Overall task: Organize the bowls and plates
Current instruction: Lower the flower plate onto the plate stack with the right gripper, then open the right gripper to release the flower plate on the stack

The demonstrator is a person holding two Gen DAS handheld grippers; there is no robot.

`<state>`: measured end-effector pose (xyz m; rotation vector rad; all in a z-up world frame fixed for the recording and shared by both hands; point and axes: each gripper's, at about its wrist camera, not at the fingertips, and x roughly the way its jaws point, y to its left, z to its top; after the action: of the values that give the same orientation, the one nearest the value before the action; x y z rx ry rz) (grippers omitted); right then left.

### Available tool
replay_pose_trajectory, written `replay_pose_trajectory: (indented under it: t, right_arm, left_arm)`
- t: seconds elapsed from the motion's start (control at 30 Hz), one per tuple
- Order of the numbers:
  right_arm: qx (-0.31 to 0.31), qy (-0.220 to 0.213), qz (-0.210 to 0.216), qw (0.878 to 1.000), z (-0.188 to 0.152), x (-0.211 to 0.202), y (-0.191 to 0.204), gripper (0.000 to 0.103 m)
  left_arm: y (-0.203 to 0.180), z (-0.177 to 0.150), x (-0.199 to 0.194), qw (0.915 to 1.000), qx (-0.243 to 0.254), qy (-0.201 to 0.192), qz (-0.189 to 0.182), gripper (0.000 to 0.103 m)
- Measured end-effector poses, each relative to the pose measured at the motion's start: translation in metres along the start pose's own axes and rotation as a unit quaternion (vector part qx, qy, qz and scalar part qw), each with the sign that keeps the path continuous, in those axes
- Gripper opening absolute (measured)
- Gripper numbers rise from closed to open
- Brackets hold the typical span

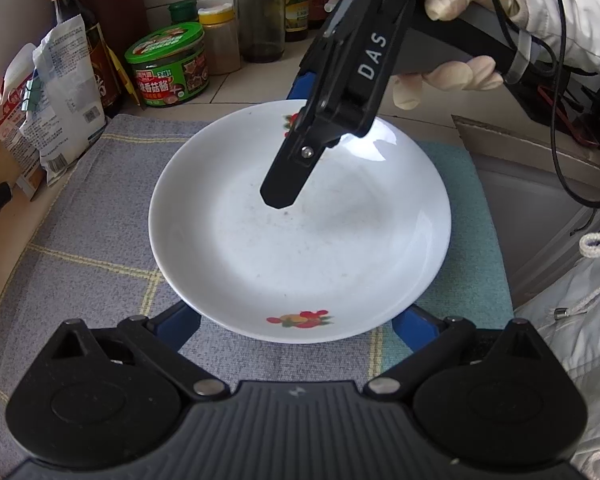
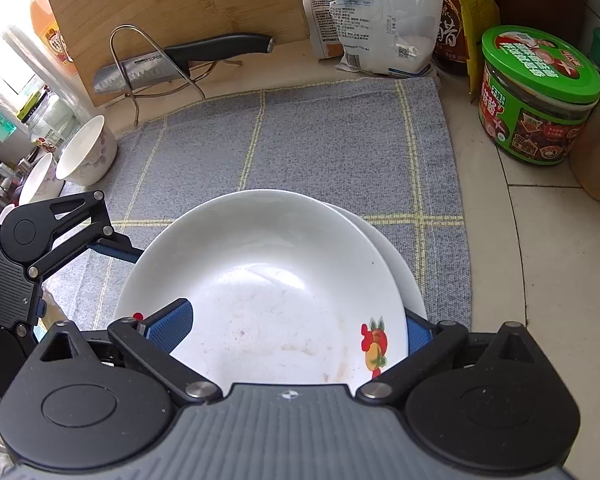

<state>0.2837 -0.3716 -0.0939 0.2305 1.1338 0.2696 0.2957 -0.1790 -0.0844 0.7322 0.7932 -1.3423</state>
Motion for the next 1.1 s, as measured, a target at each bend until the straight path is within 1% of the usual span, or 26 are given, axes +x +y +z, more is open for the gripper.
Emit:
replay_pose_trajectory:
  t: [0.3, 0.5, 0.7, 0.77, 0.9, 0.93, 1.0, 1.1]
  right_arm:
    - [0.006, 0.012, -0.014, 1.000, 0.002, 0.000, 0.002, 0.103]
    - [0.024, 0.019, -0.010, 0.999, 0.004, 0.000, 0.000, 0.103]
    - [0.029, 0.013, -0.013, 0.999, 0.005, 0.001, 0.000, 0.103]
    - [0.026, 0.012, -0.026, 0.999, 0.005, 0.001, 0.004, 0.103]
    - [-0.021, 0.008, -0.078, 0.997, 0.001, 0.003, 0.022, 0.103]
    - [-0.030, 0.006, -0.086, 0.996, 0.000, 0.003, 0.024, 0.103]
    - [-0.035, 0.003, -0.088, 0.995, 0.000, 0.003, 0.023, 0.103]
    - [-0.025, -0.001, -0.084, 0.996, 0.001, 0.002, 0.020, 0.103]
  left_arm:
    - [-0.002, -0.001, -0.003, 0.9999, -0.007, -0.007, 0.000, 0.101]
    - [-0.004, -0.004, -0.010, 0.9997, -0.017, -0.017, 0.000, 0.101]
    - [-0.006, -0.005, -0.014, 0.9993, -0.030, -0.022, -0.003, 0.101]
    - [-0.006, -0.005, -0.015, 0.9992, -0.033, -0.023, -0.003, 0.101]
    - [-0.004, -0.006, -0.017, 0.9986, -0.044, -0.028, -0.011, 0.101]
    - [-0.003, -0.006, -0.017, 0.9985, -0.045, -0.029, -0.012, 0.101]
    - [-0.004, -0.006, -0.017, 0.9984, -0.047, -0.030, -0.013, 0.101]
    - [-0.005, -0.006, -0.016, 0.9985, -0.045, -0.029, -0.011, 0.101]
